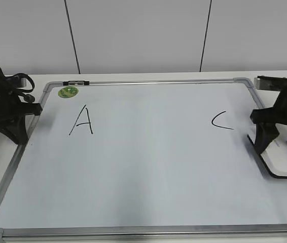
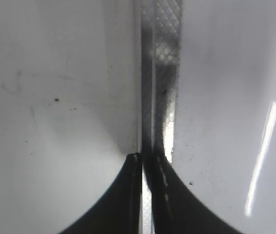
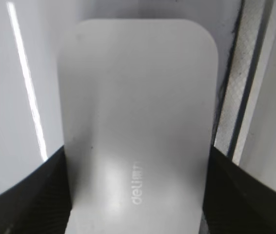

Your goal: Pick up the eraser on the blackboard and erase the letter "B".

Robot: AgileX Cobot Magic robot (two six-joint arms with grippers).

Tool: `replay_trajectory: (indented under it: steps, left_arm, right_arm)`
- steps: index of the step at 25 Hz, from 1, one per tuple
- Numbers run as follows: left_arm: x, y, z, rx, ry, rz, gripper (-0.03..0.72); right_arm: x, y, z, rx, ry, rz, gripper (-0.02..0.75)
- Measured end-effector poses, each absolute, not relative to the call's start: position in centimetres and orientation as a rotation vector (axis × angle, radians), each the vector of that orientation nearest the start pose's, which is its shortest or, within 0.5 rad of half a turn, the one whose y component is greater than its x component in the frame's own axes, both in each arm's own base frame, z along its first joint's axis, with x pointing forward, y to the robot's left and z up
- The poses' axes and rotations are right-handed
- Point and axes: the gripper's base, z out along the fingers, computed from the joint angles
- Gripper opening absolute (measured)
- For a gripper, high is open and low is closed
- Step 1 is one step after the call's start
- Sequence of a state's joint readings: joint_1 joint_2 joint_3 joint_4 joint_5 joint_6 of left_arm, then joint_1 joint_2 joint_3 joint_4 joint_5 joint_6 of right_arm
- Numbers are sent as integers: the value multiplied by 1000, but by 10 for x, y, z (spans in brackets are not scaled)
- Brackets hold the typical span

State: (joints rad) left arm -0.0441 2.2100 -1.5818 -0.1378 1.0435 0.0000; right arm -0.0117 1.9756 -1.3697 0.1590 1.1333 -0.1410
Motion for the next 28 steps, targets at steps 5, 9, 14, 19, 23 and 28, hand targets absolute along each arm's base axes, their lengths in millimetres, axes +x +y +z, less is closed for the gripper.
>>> replay_trajectory:
  steps: [5, 9, 14, 19, 23, 28]
  left_arm:
    - [424, -30, 126, -41, 3152, -187, 20]
    - [424, -30, 126, -41, 3152, -187, 20]
    - [424, -30, 126, -41, 3152, -187, 20]
    - [424, -30, 126, -41, 3152, -187, 20]
    - [424, -30, 126, -41, 3152, -187, 20]
    - [424, -30, 126, -41, 3152, -187, 20]
  right_arm:
    - [369, 9, 170, -93, 3209, 237, 524]
    - [371, 9, 170, -89, 3181, 230, 524]
    - [376, 8, 169, -81, 3131, 219, 524]
    - [379, 8, 169, -83, 3099, 205, 524]
    - [380, 5, 169, -106, 3095, 164, 524]
    - [380, 4, 169, -122, 3095, 139, 524]
